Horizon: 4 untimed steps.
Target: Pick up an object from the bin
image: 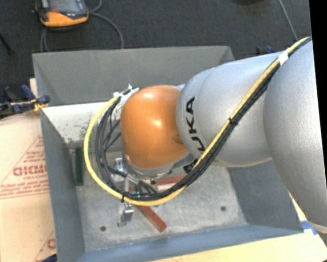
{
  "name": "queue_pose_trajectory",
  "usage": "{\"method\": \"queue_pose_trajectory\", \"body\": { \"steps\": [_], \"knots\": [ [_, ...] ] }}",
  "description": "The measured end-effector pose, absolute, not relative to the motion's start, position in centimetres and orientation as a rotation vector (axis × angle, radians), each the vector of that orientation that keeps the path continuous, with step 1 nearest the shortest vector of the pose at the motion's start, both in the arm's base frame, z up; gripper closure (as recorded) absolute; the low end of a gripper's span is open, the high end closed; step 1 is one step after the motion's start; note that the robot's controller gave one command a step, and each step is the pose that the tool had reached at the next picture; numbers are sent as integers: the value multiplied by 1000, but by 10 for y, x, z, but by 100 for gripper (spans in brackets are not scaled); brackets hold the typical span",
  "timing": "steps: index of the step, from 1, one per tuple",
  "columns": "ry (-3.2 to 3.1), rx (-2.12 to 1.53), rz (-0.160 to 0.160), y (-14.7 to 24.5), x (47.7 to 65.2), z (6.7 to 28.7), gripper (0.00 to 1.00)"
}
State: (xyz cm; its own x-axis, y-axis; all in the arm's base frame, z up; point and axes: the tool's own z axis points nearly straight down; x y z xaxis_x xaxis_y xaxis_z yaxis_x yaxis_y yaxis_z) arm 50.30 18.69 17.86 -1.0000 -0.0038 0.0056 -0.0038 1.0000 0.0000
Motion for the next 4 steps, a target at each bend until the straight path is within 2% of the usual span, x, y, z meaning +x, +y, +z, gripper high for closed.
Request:
{"method": "queue_pose_trajectory", "body": {
  "steps": [1,2,3,4],
  "knots": [
    [-3144,0,-3,186,505,183,0],
    [-3145,-129,-5,130,510,108,0],
    [-3142,-192,-6,107,514,79,0],
    [-3115,-414,-1,96,515,102,0]
  ]
}}
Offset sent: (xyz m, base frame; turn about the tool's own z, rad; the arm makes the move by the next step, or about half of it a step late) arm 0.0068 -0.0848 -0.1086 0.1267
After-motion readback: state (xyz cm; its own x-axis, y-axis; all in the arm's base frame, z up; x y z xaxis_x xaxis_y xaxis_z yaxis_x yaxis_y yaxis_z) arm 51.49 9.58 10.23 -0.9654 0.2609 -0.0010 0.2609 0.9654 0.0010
